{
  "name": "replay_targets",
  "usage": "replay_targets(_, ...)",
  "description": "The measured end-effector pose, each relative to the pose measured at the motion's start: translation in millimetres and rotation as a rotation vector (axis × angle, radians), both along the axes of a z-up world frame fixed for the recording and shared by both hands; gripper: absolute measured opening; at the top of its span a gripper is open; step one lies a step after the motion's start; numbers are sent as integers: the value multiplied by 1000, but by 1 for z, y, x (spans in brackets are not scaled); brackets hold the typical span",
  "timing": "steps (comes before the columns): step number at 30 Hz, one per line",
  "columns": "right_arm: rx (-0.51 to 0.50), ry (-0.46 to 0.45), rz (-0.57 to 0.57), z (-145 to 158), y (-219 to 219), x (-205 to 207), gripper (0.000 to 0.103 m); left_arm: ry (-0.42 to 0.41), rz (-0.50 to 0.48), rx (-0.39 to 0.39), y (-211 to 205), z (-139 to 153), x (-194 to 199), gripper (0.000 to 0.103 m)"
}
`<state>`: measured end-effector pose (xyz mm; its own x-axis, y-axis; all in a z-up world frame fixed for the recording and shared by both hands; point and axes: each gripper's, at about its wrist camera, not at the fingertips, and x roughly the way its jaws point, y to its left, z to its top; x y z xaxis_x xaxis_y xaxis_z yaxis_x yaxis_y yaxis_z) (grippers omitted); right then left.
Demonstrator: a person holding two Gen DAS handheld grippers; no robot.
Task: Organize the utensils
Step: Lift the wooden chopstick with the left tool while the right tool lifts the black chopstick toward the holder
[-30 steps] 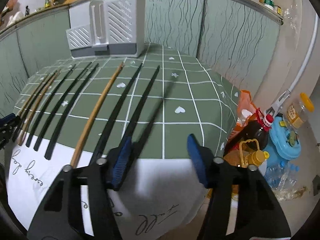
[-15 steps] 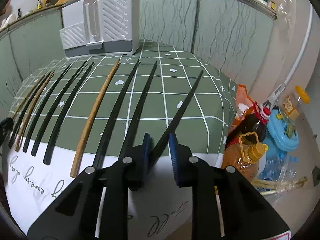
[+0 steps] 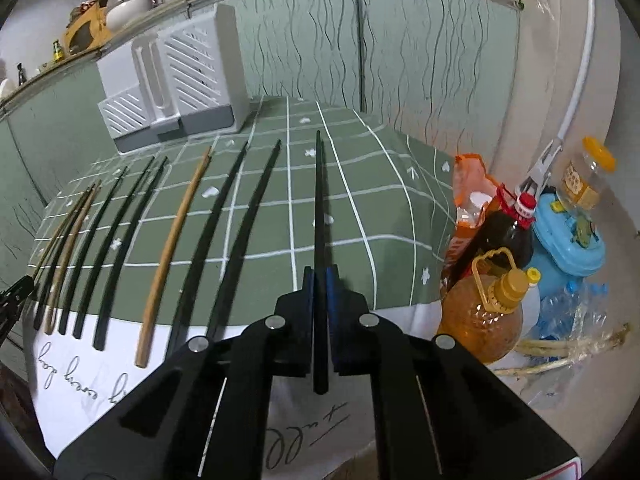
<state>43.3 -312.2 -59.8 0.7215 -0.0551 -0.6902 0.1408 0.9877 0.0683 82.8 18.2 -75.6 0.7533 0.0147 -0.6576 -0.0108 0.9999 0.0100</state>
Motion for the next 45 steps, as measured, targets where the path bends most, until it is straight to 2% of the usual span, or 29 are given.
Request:
replay_targets(8, -10, -38, 42, 34, -4, -8, 6, -33, -16, -60, 11, 31, -8, 7)
replay_targets(18, -8, -50, 64, 58, -15, -9, 6, -105, -39, -49, 22, 77, -12, 7)
replay_targets(30, -41, -166, 120, 118, -6, 10, 6, -161, -79, -52, 34, 130, 5, 7)
replay_targets(40, -48, -191, 166, 141, 2, 31, 6, -160, -109, -35, 31, 145, 20, 7)
replay_targets(45, -40, -205, 186, 152, 1, 40, 6, -164, -133, -60, 31, 156, 29, 7)
